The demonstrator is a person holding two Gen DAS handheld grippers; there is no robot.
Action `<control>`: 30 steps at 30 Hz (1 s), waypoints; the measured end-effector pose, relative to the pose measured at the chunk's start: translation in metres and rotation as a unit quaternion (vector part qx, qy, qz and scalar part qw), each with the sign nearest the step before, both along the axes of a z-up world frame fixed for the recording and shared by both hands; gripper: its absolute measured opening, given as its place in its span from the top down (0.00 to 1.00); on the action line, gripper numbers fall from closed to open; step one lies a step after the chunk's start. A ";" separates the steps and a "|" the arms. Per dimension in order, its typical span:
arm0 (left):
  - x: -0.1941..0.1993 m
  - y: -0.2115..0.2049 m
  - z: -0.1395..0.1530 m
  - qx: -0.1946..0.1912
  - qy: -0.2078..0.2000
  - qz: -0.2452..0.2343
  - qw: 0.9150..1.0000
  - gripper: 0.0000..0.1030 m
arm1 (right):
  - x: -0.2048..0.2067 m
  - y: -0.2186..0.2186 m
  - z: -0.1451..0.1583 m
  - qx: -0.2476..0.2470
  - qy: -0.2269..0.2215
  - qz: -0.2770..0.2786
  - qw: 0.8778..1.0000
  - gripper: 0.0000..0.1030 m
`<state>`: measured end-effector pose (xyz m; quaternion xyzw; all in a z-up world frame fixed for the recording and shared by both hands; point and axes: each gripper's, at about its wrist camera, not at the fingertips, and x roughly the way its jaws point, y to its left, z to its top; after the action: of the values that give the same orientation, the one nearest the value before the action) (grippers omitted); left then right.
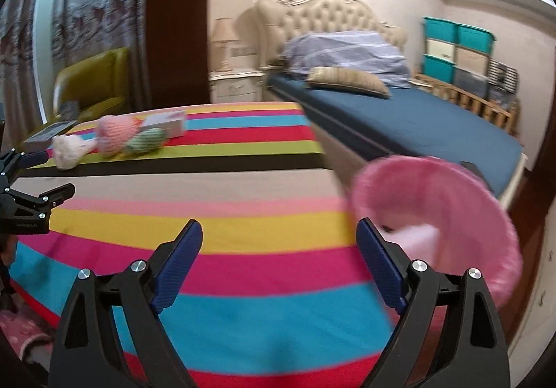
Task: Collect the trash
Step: 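Grasp the green-white cloth with the right tool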
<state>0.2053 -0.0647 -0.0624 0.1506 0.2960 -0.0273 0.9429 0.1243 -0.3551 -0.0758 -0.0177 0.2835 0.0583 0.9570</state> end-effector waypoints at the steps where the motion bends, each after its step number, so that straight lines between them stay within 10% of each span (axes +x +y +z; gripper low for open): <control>1: -0.002 0.015 0.002 -0.006 -0.002 0.015 1.000 0.05 | 0.005 0.016 0.001 -0.002 0.004 0.011 1.000 0.18; 16: 0.035 0.203 -0.004 -0.073 0.028 0.179 0.981 0.05 | 0.117 0.163 -0.003 0.042 0.076 0.043 0.995 0.18; 30: 0.031 0.215 -0.003 -0.081 0.019 0.247 0.965 0.07 | 0.219 0.219 -0.022 0.046 0.118 -0.035 0.991 0.24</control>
<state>0.2362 0.1499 -0.0658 -0.0049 0.3385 0.1798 0.9236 0.3432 -0.1361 -0.0981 0.0429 0.3920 0.0391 0.9181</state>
